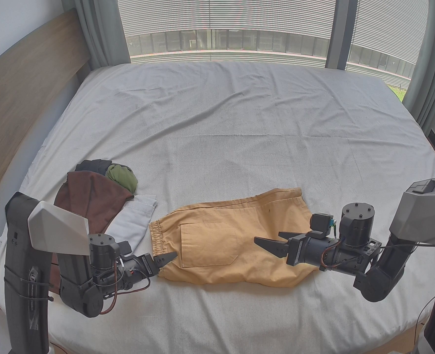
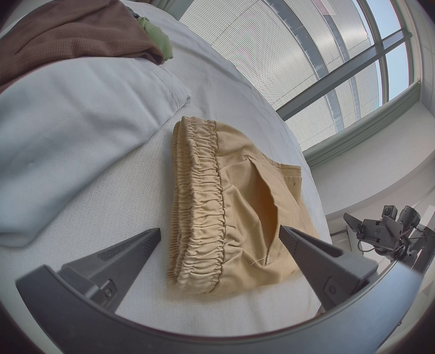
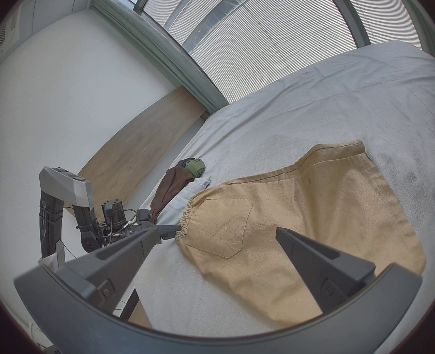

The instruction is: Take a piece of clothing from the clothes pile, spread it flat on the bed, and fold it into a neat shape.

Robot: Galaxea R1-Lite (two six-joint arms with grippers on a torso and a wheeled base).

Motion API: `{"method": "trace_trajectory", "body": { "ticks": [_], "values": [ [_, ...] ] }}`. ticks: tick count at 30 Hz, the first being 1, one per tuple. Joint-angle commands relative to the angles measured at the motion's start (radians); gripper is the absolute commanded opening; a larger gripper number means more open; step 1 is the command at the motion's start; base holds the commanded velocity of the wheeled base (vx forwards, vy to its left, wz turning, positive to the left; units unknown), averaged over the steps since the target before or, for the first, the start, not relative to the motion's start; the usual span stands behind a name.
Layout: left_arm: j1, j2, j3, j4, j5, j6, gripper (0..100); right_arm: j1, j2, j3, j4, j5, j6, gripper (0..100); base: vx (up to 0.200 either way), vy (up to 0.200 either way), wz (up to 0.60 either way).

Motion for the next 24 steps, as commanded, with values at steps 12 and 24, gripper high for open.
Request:
{"method": "trace_trajectory", "body": {
  "ticks": [12,24],
  "values": [
    [-0.05,0.048,-0.106,0.003,0.015,-0.07,100,0.001,0.004,-0.001,-0.039,0.0,0.002,100,0.0,0.0,0.0],
    [-0.044,0.049,-0.138,0.001,0.017,-0.107,100,0.004,0.01,-0.001,-0.05,0.0,0.002,100,0.0,0.0,0.0]
  ]
}}
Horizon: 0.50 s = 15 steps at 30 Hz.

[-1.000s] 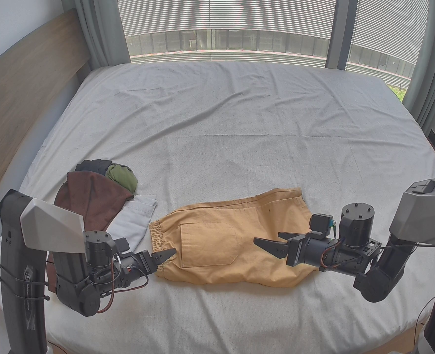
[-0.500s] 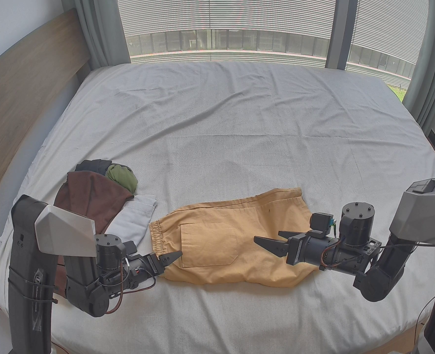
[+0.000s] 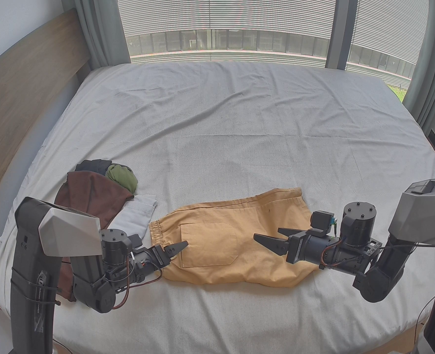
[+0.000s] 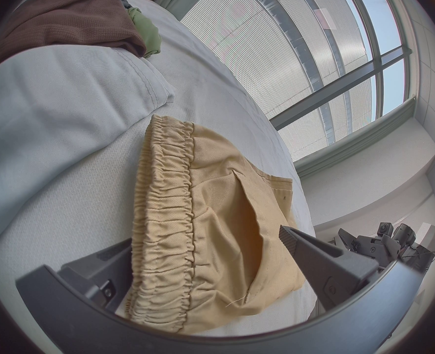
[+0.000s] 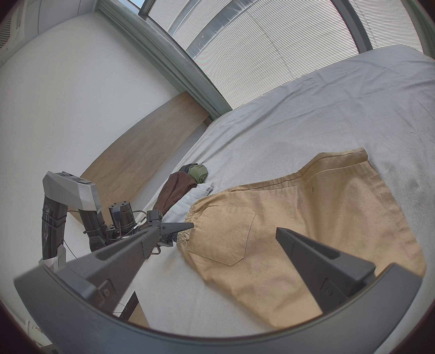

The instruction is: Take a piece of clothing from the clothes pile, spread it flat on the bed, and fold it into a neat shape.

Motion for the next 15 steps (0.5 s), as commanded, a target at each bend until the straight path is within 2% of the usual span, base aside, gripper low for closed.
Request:
{"method": "trace_trajectory", "body": {
  "ticks": [1,3,4,15],
  "values": [
    [0.002,0.001,-0.002,-0.001,0.003,-0.001,100,0.002,0.004,-0.001,0.0,0.001,0.0,100,0.0,0.0,0.0],
    [0.002,0.001,-0.003,0.001,0.011,-0.002,100,0.002,0.003,-0.001,-0.002,0.001,0.0,100,0.0,0.0,0.0],
    [0.002,0.001,-0.005,0.001,0.012,-0.004,0,0.002,0.003,-0.001,-0.002,0.001,0.0,100,0.0,0.0,0.0],
    [0.038,-0.03,-0.007,-0.003,0.043,0.001,0,0.004,0.006,0.001,-0.002,0.001,0.0,100,0.0,0.0,0.0]
  ]
}}
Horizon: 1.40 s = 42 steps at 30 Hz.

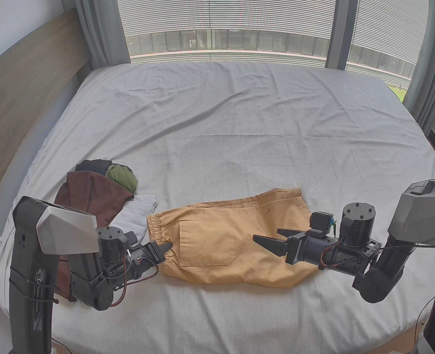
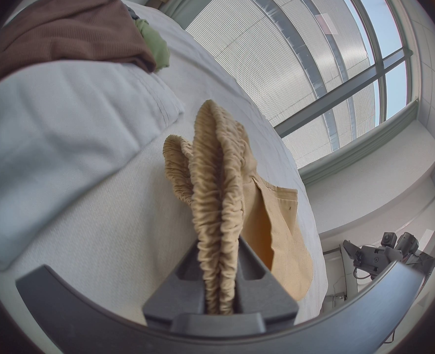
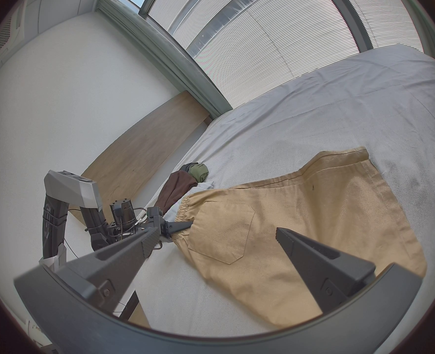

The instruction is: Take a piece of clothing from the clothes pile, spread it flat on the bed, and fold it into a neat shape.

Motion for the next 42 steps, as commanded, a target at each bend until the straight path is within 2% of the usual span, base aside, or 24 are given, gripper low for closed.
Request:
{"method": "trace_trajectory", "body": {
  "ticks": [1,8,19,42],
  "values": [
    [0.024,-0.051,0.012,-0.001,0.014,0.002,0,-0.002,0.005,0.0,0.0,0.0,0.0,100,0.0,0.0,0.0],
    [0.059,-0.167,0.107,-0.001,0.014,0.009,0,-0.018,0.036,-0.008,-0.001,0.0,0.0,100,0.0,0.0,0.0],
    [0.119,-0.204,0.162,-0.001,0.004,0.046,0,-0.018,0.037,-0.008,-0.001,0.0,0.0,100,0.0,0.0,0.0],
    [0.151,-0.256,0.208,-0.001,-0.032,0.054,0,-0.018,0.039,-0.008,-0.003,0.0,0.0,100,0.0,0.0,0.0]
  ]
}}
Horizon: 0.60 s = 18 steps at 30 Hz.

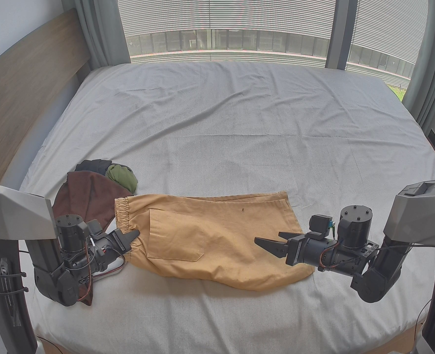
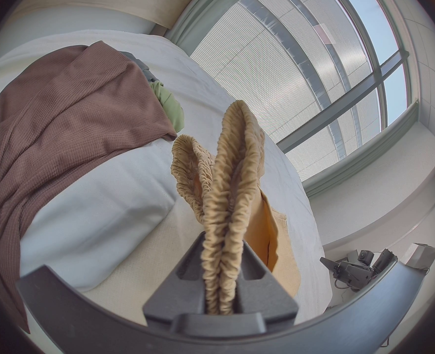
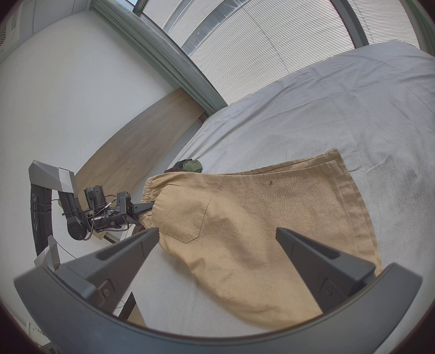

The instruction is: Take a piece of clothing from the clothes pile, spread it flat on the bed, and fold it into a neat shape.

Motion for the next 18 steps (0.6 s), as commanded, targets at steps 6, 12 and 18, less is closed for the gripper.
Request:
{"method": "trace_trajectory", "body": {
  "ticks": [6,12,18],
  "values": [
    [-0.049,-0.065,-0.016,0.0,-0.005,-0.006,0,-0.013,-0.001,0.0,-0.042,0.0,0.0,100,0.0,0.0,0.0],
    [-0.115,-0.077,-0.064,0.0,0.001,-0.008,0,-0.035,-0.009,-0.002,-0.065,0.0,-0.001,100,0.0,0.0,0.0],
    [-0.193,-0.075,-0.111,0.002,0.01,-0.009,0,-0.045,-0.014,-0.005,-0.08,0.0,-0.003,100,0.0,0.0,0.0]
  ]
}}
